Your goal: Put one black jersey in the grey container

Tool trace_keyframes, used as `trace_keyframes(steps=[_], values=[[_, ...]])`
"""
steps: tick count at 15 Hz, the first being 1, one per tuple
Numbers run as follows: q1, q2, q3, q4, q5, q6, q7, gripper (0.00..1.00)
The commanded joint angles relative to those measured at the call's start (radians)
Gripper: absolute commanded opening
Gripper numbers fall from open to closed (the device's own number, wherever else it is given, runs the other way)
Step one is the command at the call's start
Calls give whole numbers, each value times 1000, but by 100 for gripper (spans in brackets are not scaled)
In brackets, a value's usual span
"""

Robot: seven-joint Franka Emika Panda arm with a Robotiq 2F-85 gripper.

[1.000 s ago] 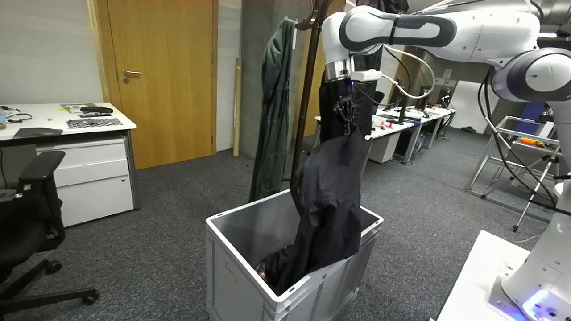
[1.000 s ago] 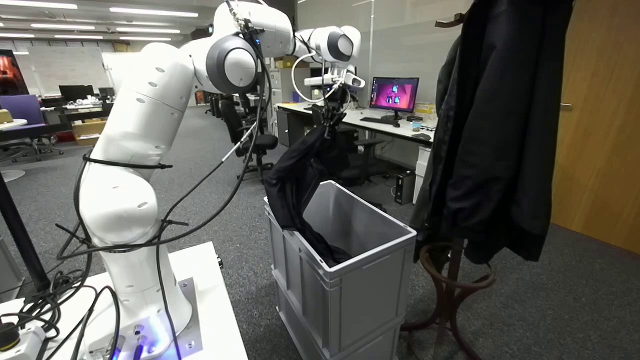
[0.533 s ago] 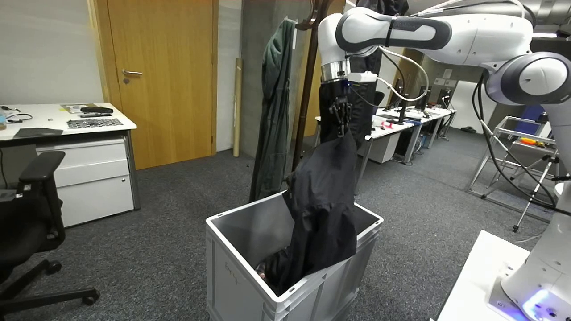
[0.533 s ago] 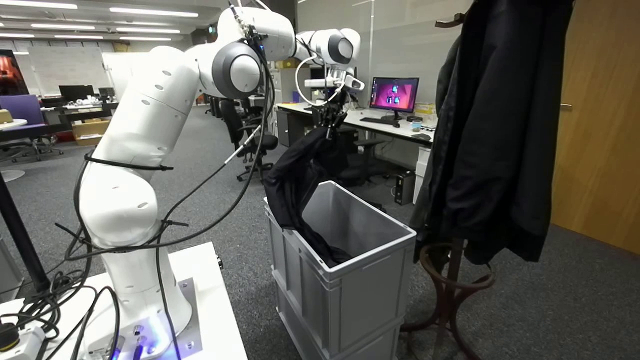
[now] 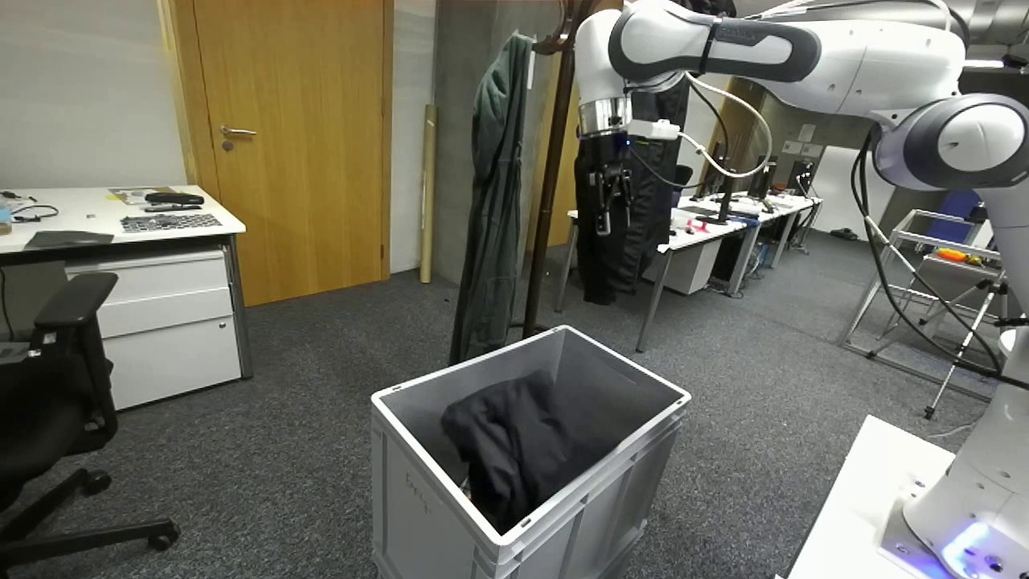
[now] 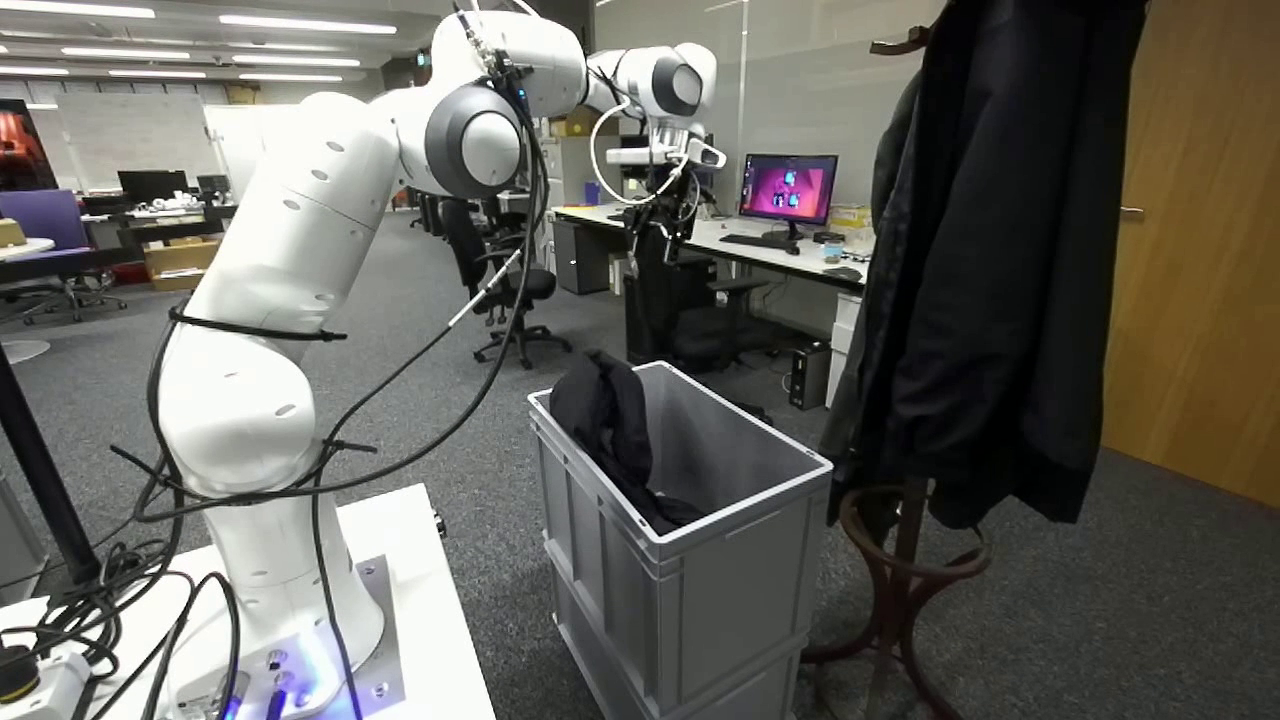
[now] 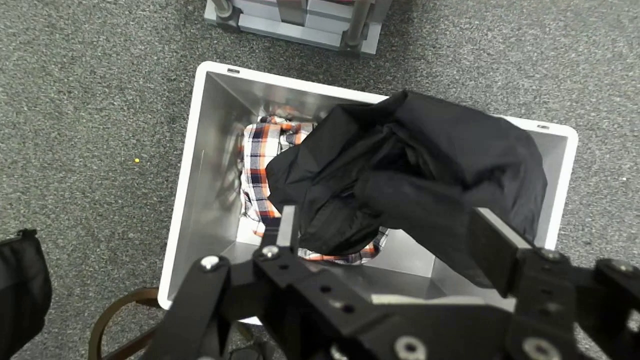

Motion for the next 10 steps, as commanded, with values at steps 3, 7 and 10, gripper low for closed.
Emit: trace_keyframes(steps=[3,7,10], values=[[-6,-51,22,30,14,20,-24,100],[-3,-113,30,28,2,54,-8,100],[3,-173,23,8,-6,104,33,100]])
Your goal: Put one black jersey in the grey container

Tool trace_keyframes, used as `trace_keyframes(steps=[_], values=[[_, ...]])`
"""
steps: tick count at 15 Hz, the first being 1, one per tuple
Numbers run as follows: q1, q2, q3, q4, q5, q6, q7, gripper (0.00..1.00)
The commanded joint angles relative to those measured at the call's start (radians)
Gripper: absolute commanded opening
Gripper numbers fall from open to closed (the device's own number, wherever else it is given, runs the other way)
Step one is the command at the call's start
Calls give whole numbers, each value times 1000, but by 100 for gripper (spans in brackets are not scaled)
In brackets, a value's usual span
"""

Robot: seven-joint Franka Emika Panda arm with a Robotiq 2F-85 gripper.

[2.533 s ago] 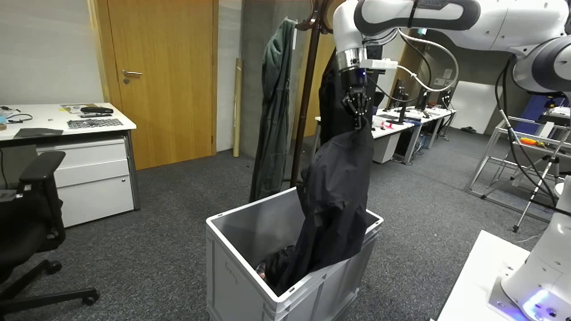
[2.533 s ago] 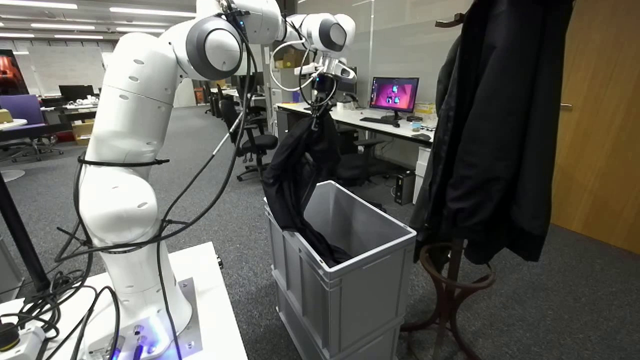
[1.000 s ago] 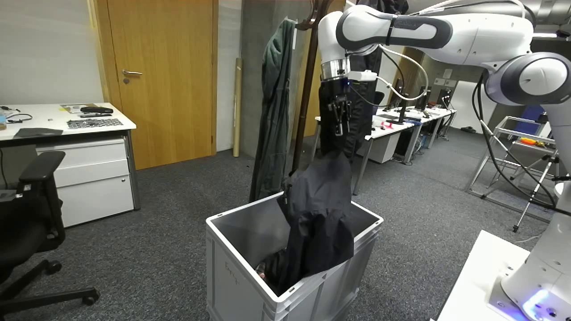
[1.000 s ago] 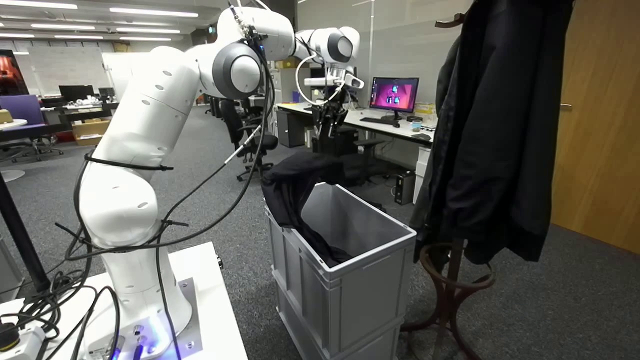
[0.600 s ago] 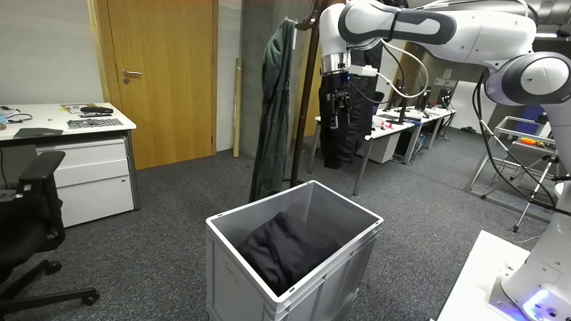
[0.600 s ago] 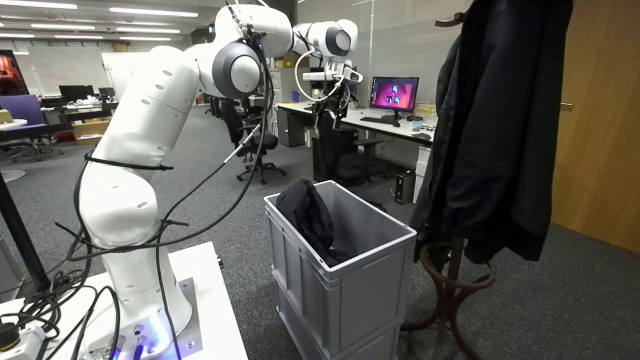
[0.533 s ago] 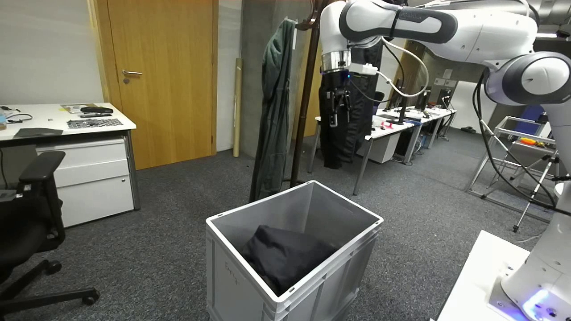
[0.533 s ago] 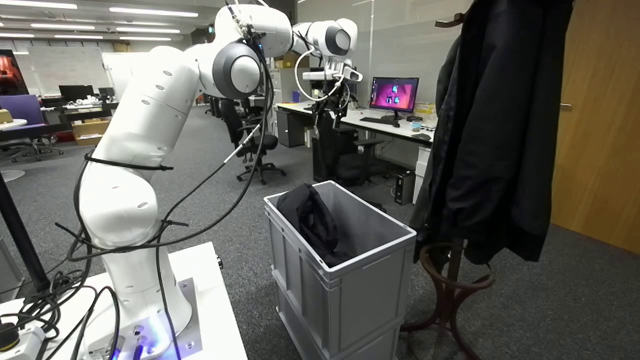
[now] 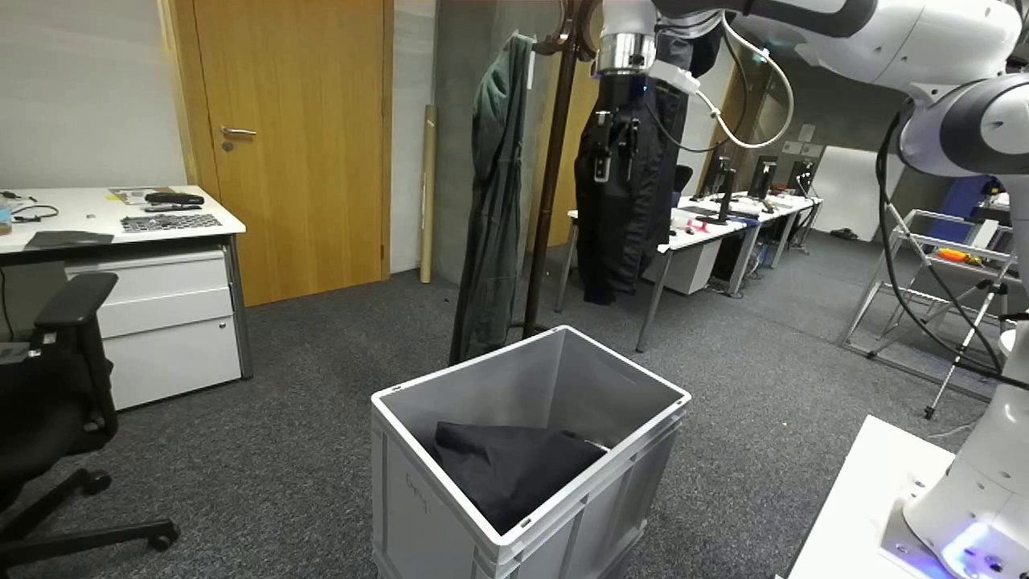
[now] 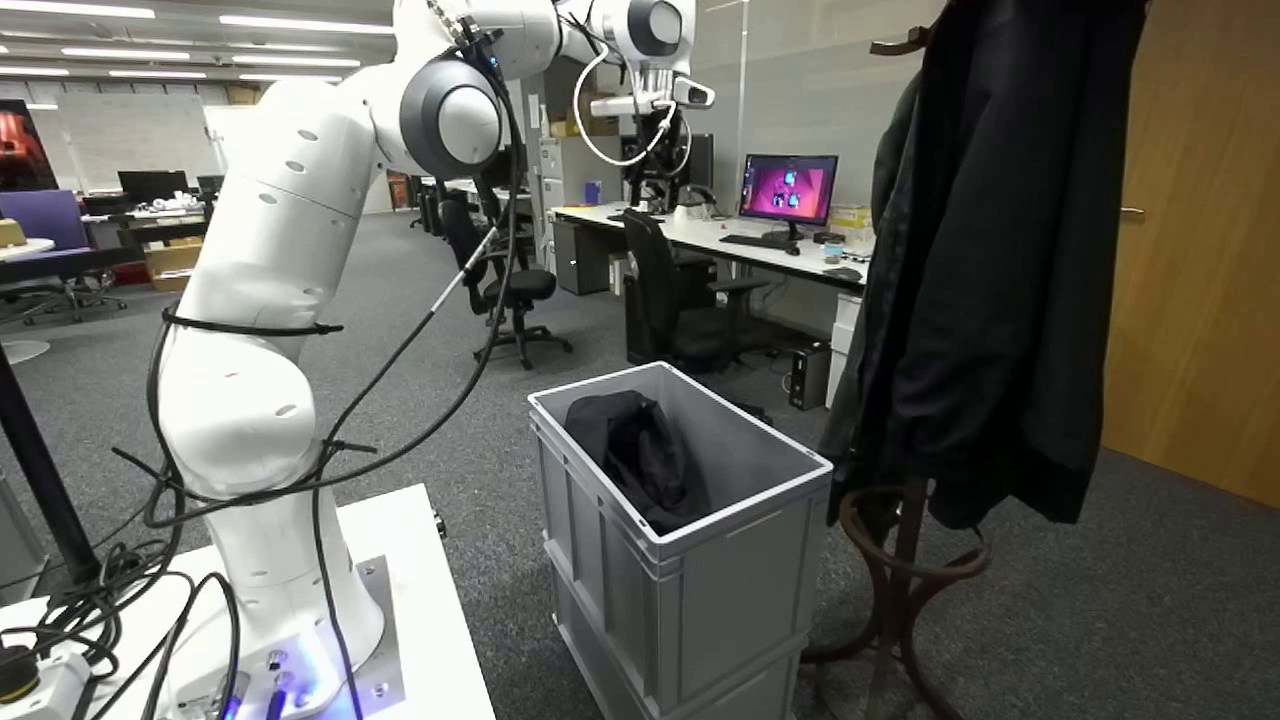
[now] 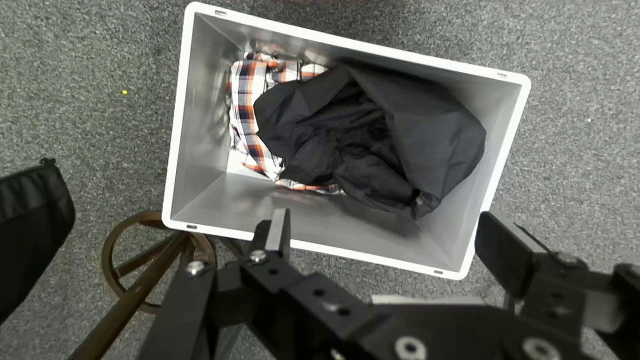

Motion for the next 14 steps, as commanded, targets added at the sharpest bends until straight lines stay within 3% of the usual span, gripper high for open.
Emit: trace_keyframes(steps=[1,14], values=[[2,-91,-5,-48,-8,64,47,100],[9,-315,-18,-233,-119,541,258,100]])
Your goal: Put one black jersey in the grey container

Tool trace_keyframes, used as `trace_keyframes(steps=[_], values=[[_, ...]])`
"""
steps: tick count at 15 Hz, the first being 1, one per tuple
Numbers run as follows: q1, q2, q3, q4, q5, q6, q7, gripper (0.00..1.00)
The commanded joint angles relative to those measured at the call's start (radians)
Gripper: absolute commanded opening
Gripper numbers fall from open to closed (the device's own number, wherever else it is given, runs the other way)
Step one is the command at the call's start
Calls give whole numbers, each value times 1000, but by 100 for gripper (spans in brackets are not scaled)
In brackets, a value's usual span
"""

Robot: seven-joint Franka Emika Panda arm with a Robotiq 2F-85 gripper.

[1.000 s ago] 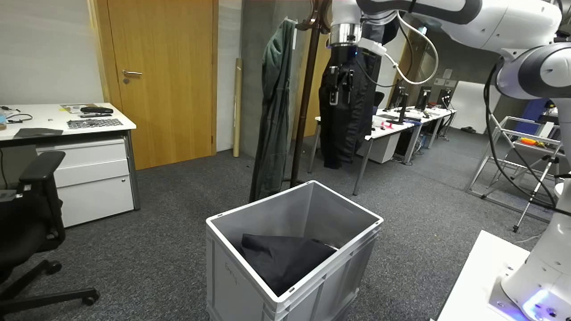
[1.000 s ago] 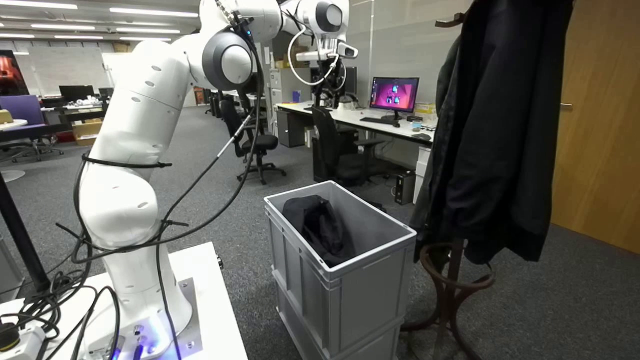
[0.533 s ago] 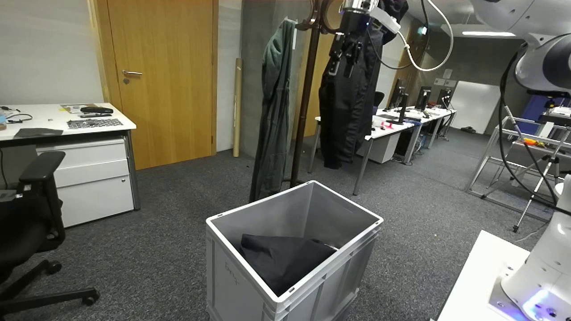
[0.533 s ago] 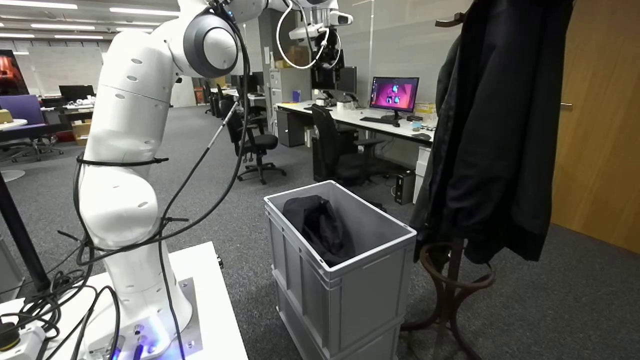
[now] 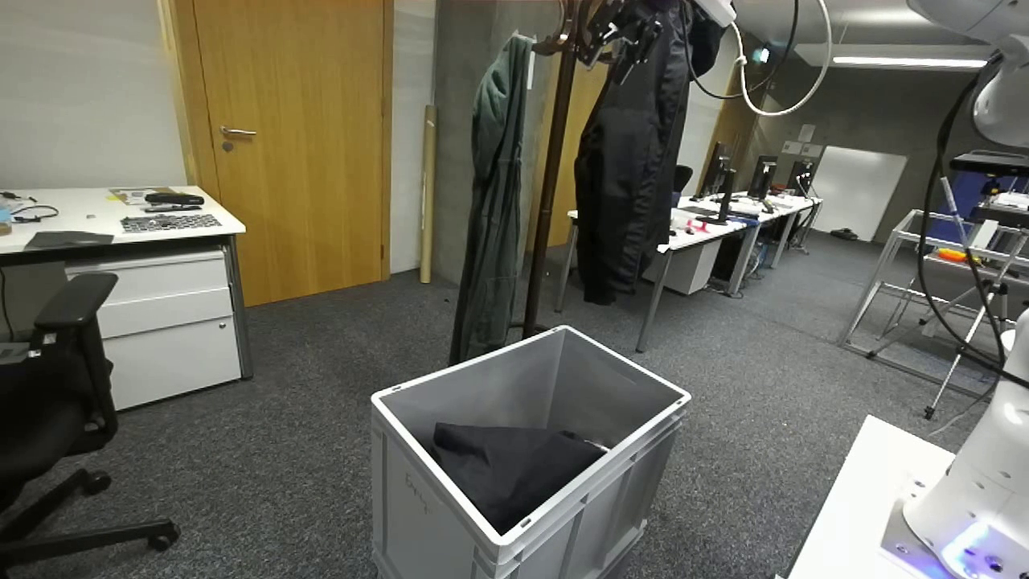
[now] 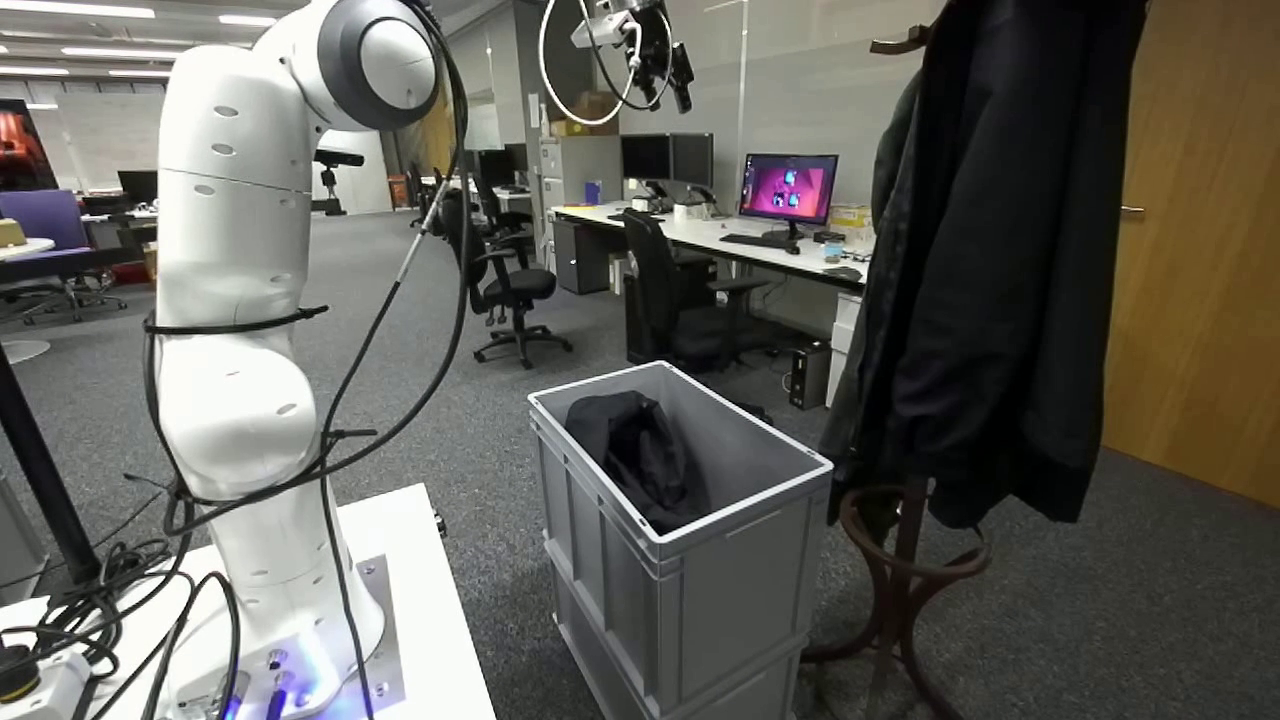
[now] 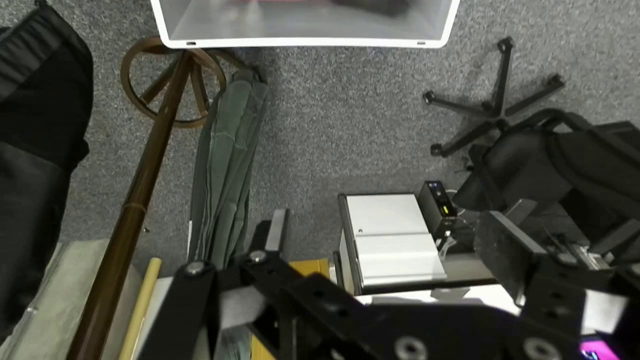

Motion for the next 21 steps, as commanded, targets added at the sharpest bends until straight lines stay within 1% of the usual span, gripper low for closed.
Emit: trace_keyframes(steps=[1,6,12,14,18,21], values=[[2,-102,-15,-144,-58,153,72,100],[-3,-169,-18,-261,-120,318,168,100],[-10,-268,-32,-395,-150,441,291,100],[-12,-303,-39,-437,-144,459,332,100],[-11,-362,-48,-505,-128,444,392,100],[-7,-392,-54,-538,-89,418,380,100]])
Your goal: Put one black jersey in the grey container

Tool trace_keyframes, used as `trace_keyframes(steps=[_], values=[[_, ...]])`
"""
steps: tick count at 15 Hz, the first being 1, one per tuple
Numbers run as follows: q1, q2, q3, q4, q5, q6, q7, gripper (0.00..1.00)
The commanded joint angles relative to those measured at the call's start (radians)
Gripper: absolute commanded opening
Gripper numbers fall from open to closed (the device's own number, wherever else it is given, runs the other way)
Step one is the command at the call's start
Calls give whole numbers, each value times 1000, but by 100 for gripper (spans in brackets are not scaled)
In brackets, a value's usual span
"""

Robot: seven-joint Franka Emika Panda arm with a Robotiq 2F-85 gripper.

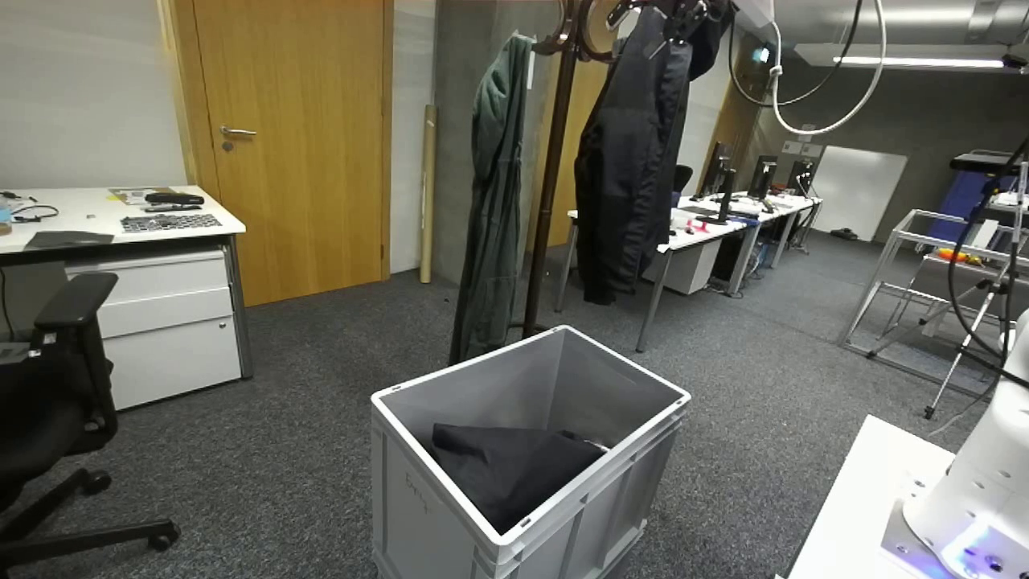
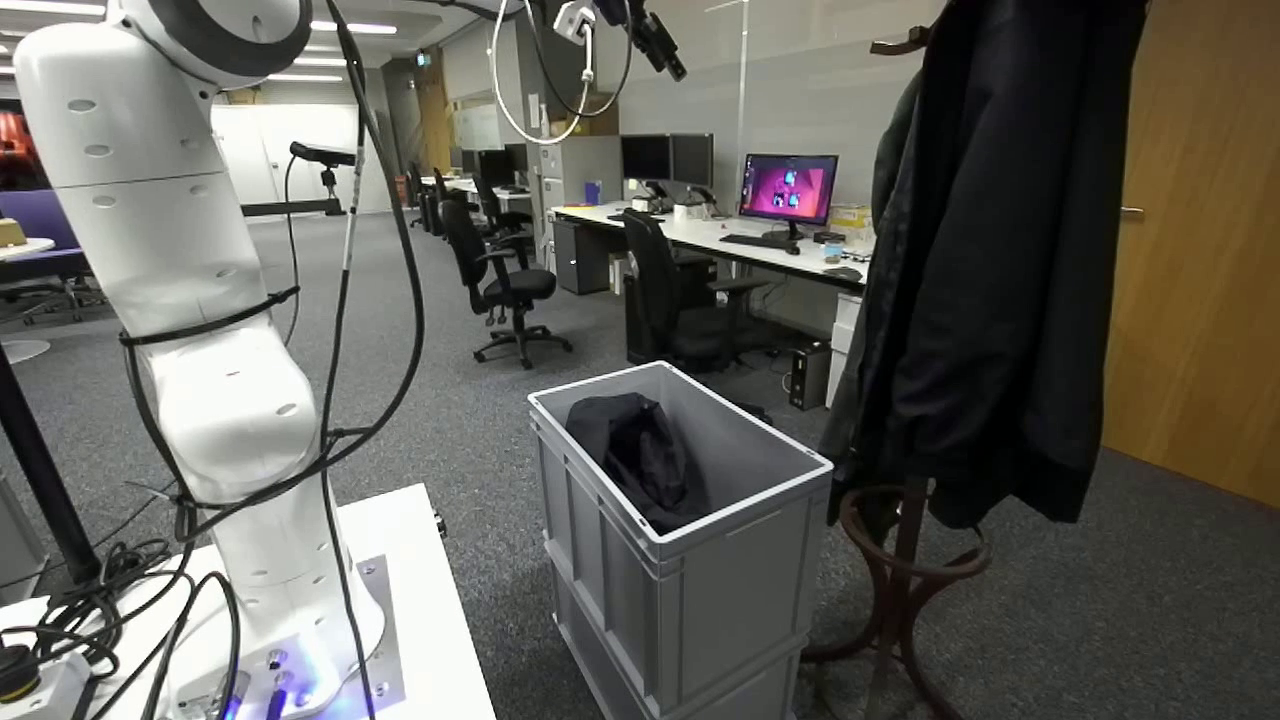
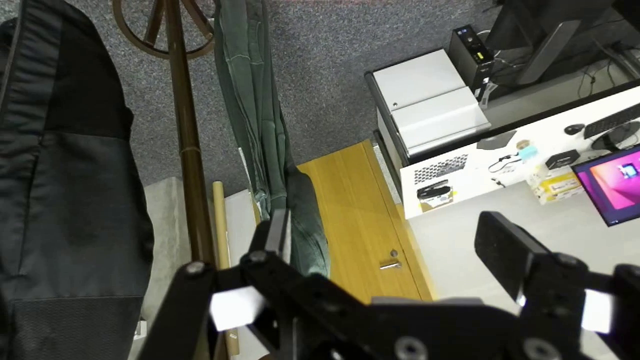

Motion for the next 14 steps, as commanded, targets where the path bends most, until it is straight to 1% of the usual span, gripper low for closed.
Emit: trace_keyframes(steps=[1,5,14], values=[[-27,-9,25,-9,9,-5,-2,100],[-31,-31,27,-40,16,-5,-2,100],[-31,-31,26,-41,17,-5,-2,100]])
